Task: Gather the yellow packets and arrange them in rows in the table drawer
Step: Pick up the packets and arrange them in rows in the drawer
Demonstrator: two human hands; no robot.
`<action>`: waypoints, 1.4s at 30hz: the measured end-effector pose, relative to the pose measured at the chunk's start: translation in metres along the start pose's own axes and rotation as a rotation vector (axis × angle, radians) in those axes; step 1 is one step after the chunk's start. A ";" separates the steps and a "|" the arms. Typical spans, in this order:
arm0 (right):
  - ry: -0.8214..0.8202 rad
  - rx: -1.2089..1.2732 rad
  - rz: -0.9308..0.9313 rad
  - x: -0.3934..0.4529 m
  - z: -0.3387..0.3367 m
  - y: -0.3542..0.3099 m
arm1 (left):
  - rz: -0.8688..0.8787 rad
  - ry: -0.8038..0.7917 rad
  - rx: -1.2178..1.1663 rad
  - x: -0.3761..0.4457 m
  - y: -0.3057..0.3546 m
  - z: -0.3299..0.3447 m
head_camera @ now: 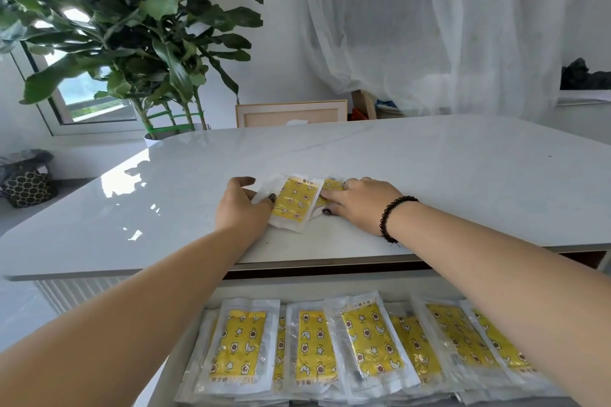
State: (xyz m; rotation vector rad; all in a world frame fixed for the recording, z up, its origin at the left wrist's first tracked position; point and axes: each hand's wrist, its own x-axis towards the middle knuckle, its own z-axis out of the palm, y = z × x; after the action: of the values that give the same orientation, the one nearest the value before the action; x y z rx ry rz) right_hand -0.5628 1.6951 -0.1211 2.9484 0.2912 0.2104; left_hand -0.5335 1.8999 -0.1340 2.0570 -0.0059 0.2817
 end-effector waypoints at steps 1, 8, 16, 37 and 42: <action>0.024 -0.068 -0.035 0.001 0.000 -0.002 | -0.015 0.041 -0.036 0.000 0.000 -0.002; 0.133 -0.211 -0.071 0.003 0.004 -0.006 | -0.043 0.066 -0.060 -0.005 0.003 -0.007; 0.162 -0.228 -0.052 -0.021 -0.011 -0.020 | -0.091 -0.083 0.030 -0.016 0.009 -0.022; 0.220 0.342 0.201 -0.137 -0.079 -0.045 | -0.370 -0.274 -0.258 -0.143 0.047 -0.103; 0.341 0.389 0.122 -0.162 -0.100 -0.068 | -0.424 -0.369 -0.451 -0.170 0.072 -0.110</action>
State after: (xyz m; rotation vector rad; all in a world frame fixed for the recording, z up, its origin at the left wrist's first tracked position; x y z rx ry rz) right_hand -0.7476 1.7434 -0.0560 3.3061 0.2141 0.7572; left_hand -0.7296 1.9410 -0.0553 1.5848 0.1288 -0.3371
